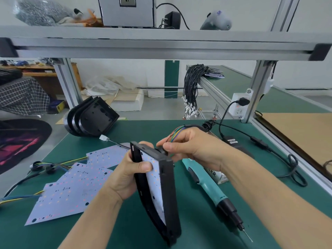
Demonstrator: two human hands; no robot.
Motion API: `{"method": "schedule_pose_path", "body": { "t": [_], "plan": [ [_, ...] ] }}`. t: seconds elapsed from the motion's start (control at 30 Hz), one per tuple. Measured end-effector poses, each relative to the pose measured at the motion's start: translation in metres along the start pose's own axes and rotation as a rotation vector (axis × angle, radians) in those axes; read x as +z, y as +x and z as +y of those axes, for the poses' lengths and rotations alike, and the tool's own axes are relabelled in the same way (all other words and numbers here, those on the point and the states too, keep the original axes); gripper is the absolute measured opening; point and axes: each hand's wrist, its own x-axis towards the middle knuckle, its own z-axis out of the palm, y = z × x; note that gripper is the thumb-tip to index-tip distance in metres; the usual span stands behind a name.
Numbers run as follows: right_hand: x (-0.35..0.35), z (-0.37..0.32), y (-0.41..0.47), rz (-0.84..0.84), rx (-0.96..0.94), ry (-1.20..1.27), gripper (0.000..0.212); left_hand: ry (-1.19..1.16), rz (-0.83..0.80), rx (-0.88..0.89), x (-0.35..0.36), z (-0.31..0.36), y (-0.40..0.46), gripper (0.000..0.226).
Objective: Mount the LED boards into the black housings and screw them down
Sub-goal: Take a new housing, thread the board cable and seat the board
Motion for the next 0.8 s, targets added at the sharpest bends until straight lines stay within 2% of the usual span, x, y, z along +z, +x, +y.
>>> {"method": "schedule_pose_path", "body": {
  "t": [0.13, 0.3, 0.4, 0.47, 0.57, 0.63, 0.73, 0.8],
  "plan": [
    [0.008, 0.011, 0.004, 0.028, 0.044, 0.036, 0.012, -0.079, 0.098, 0.01, -0.008, -0.012, -0.003, 0.03],
    [0.018, 0.018, 0.0, 0.087, 0.045, 0.104, 0.007, -0.057, 0.126, 0.071, -0.019, -0.019, -0.005, 0.029],
    [0.024, 0.018, -0.005, 0.052, 0.041, 0.175, 0.011, -0.056, 0.136, 0.068, -0.018, -0.022, -0.007, 0.035],
    [0.025, 0.015, -0.006, -0.002, 0.072, 0.212, 0.013, -0.078, 0.197, 0.047, -0.018, -0.023, -0.007, 0.029],
    [0.022, 0.01, -0.004, -0.042, 0.153, 0.182, 0.015, -0.122, 0.129, 0.02, -0.024, -0.025, -0.011, 0.042],
    [0.02, 0.006, -0.002, -0.045, 0.16, 0.131, 0.008, -0.101, 0.139, 0.021, -0.027, -0.025, -0.013, 0.033],
    [0.019, 0.0, 0.0, -0.02, 0.145, 0.051, 0.009, -0.131, 0.183, 0.018, -0.027, -0.027, -0.01, 0.021],
    [0.02, -0.002, 0.0, -0.003, 0.141, 0.011, 0.01, -0.129, 0.189, 0.026, -0.023, -0.026, -0.01, 0.025]
  ]
}}
